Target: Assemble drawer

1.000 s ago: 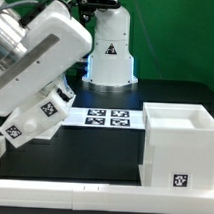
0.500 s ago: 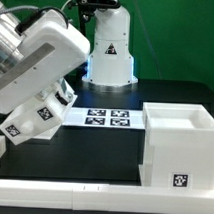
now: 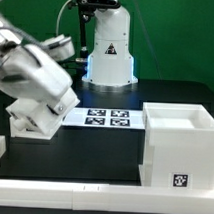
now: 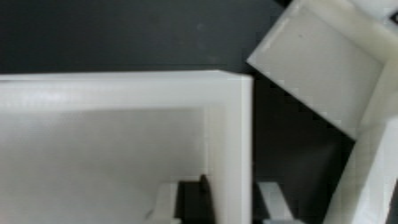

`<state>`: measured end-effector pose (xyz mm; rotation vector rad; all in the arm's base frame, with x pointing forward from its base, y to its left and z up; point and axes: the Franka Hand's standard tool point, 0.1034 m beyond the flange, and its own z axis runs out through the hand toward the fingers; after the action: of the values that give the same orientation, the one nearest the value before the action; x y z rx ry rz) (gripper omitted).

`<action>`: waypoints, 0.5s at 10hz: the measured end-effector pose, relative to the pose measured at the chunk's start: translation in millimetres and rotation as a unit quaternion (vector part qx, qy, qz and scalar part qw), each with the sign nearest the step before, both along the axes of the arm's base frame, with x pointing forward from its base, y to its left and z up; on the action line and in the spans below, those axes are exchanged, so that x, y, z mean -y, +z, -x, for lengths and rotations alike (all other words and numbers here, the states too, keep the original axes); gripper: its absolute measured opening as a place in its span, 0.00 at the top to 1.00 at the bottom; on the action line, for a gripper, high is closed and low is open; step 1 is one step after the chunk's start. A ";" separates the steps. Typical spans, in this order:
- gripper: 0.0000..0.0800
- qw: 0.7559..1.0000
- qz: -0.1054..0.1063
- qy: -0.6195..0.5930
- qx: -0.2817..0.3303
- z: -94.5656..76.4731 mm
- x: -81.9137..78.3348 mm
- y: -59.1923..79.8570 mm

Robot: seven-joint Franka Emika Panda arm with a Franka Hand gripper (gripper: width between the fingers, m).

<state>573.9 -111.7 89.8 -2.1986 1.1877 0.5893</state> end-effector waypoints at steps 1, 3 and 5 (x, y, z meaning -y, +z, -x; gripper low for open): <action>0.96 0.999 0.005 -0.028 -0.022 1.8 0.2 -1.2; 0.96 0.995 0.011 -0.074 -0.064 1.9 -0.9 -3.0; 0.96 0.979 0.030 -0.148 -0.140 -1.5 -8.1 -14.0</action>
Offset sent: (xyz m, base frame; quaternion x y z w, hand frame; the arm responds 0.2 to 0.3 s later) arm 0.0083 -0.0037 -0.0239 -0.0569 0.0128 0.3127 0.9480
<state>575.4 -103.6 75.8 -1.9767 1.6625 0.7605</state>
